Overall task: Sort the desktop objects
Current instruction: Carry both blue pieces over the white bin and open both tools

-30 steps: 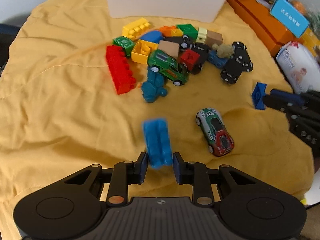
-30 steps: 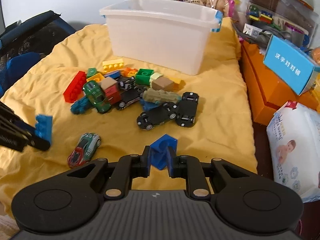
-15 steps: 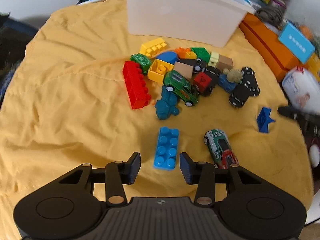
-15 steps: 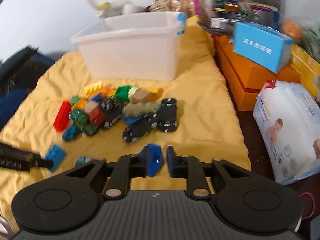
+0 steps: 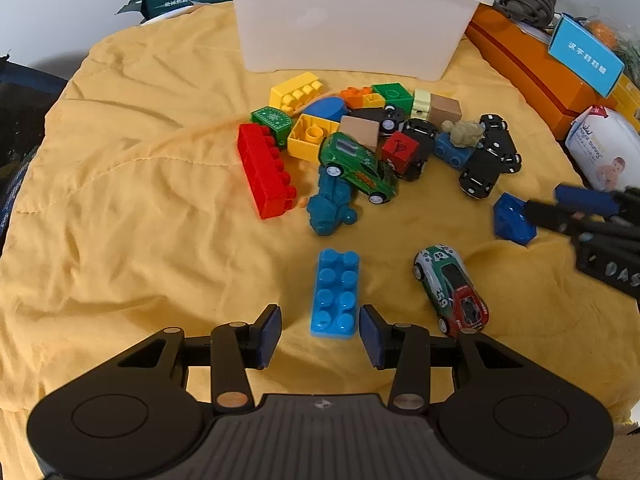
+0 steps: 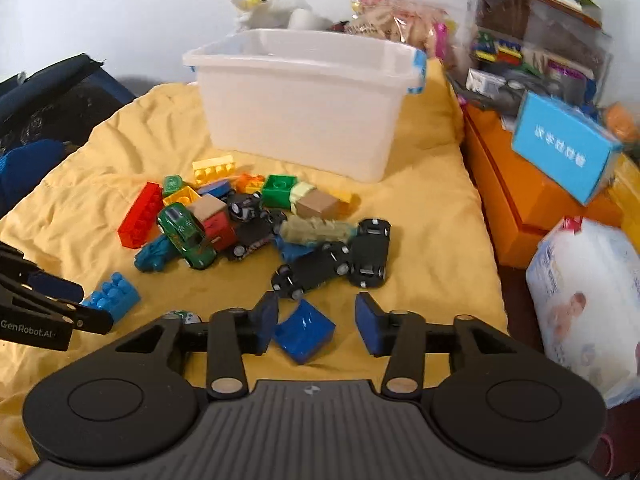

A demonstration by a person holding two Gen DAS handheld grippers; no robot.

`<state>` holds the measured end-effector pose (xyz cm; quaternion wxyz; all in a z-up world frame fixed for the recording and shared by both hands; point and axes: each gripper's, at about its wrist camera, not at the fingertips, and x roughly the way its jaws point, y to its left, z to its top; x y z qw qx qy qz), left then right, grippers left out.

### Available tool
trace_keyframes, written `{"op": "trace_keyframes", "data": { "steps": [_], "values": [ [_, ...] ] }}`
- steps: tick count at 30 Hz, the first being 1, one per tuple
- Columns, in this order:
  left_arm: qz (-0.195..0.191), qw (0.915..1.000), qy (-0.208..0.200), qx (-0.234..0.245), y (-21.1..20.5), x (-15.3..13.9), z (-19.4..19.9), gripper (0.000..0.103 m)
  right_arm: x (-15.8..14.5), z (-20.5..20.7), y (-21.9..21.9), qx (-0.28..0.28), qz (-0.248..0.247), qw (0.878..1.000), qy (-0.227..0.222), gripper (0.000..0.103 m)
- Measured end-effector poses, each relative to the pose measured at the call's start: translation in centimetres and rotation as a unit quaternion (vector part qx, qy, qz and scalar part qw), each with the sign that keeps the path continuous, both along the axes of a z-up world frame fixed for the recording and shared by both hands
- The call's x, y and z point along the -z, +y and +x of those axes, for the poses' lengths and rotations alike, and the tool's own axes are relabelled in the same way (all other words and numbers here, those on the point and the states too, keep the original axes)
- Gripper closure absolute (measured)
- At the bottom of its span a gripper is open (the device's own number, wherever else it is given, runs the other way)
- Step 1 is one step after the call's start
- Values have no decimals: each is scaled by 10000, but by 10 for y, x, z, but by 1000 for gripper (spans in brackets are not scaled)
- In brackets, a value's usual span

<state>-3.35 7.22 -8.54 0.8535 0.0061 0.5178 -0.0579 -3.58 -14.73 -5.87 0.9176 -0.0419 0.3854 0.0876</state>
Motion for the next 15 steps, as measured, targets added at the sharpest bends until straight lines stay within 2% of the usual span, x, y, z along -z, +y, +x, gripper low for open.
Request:
{"op": "trace_keyframes", "data": {
  "steps": [3,5,8,12,15],
  "values": [
    [-10,10000,-3,-22,0,3,1,56,10,6,2,-90,-21,9998,177,54],
    [-16,10000,21,-75,2,7,3,64,17,10,4,-120,-125,9997,199,51],
    [13,9999,-56,-103,3,8,4,69,26,16,3,-174,-90,9993,320,47],
    [-76,9997,-144,-168,6,7,3,76,30,17,4,-365,-59,9986,383,64],
    [-186,9993,-197,-260,10,1,1,76,27,14,5,-432,-128,9984,329,65]
  ]
}}
